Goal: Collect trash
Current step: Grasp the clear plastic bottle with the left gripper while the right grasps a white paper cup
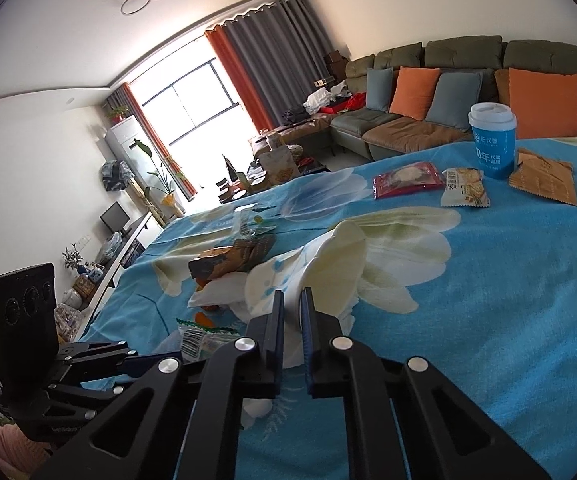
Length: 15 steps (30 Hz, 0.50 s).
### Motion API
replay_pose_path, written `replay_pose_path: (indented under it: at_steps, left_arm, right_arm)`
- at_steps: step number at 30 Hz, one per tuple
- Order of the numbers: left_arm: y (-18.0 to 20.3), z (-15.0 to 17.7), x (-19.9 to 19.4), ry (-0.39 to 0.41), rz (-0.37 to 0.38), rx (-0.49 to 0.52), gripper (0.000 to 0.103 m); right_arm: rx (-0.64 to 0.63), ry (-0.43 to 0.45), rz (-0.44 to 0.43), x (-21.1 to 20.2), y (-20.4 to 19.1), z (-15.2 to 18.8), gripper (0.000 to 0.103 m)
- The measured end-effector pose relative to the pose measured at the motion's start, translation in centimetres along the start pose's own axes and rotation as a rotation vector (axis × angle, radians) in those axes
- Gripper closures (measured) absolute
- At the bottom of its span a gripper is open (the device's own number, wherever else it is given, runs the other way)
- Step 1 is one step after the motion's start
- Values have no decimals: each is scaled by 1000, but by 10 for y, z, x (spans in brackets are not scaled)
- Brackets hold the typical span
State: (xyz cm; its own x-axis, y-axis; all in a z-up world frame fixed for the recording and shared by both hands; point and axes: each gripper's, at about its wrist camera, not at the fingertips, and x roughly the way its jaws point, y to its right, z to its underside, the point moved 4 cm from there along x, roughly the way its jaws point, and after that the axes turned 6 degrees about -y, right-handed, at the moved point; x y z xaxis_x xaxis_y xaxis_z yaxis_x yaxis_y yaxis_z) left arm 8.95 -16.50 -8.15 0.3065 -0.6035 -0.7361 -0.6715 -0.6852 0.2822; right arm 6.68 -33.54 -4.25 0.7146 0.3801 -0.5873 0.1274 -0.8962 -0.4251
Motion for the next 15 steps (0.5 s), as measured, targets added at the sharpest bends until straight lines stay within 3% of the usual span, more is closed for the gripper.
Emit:
replay_pose_path:
  at_steps: [5, 15]
  left_arm:
    - [0, -7, 5, -6, -18, 7, 66]
    - [2, -10, 2, 5, -2, 14, 83]
  right_arm:
    - [2, 11, -11, -4, -2, 0, 98]
    - [-3, 25, -21, -8, -6, 0, 100]
